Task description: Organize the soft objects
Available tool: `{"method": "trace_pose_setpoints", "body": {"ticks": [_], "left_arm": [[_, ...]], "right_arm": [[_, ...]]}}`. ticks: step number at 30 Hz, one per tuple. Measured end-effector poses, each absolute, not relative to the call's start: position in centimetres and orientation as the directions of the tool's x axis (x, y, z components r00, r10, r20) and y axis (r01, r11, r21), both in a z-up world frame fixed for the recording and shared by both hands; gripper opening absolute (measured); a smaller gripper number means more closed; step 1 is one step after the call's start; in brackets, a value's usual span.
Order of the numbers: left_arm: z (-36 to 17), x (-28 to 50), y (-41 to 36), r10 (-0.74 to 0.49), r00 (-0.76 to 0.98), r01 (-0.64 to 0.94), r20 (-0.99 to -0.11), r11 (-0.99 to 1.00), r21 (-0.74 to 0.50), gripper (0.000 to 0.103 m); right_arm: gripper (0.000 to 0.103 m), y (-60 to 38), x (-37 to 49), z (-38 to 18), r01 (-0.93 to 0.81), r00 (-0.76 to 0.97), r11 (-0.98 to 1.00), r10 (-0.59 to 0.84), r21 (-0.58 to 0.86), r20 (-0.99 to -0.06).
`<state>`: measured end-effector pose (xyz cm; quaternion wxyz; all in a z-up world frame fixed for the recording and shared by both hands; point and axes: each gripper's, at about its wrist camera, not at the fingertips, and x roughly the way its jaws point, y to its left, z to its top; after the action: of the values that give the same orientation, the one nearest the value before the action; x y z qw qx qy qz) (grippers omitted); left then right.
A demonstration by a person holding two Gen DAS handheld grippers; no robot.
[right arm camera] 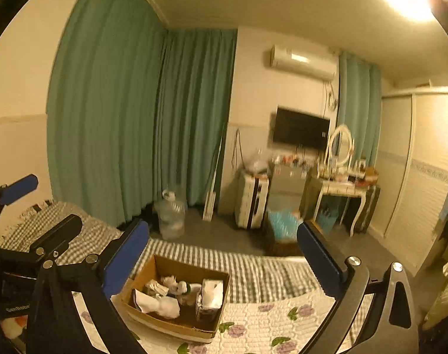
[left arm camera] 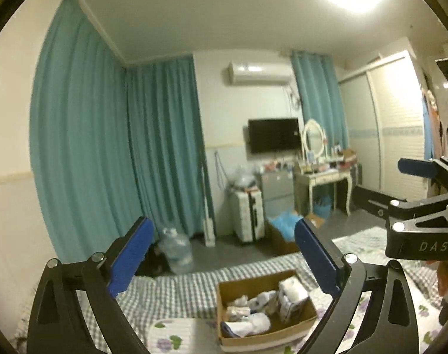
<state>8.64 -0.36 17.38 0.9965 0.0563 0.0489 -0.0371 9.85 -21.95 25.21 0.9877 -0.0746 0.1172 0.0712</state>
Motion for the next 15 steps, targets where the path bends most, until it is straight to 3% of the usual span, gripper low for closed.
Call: {"method": "trace_pose_setpoints", "body": {"ticks": [7, 15], "left_arm": [[16.8, 5.2, -0.1, -0.072, 0.996, 0.076, -0.05, 0.993, 0.086, 0.099], [12.1, 6.1, 0.4, -0.041, 0.996, 0.047, -0.083, 0.996, 0.071, 0.099]], "right_arm": [[0.102, -23.0, 4.8, 25.1, -0.185, 0.971, 0.976, 0.163, -0.117, -0.177], [0.102, -25.0, 2.7, 19.5, -0.216, 0.968, 0.975, 0.208, -0.044, -0.138]]}}
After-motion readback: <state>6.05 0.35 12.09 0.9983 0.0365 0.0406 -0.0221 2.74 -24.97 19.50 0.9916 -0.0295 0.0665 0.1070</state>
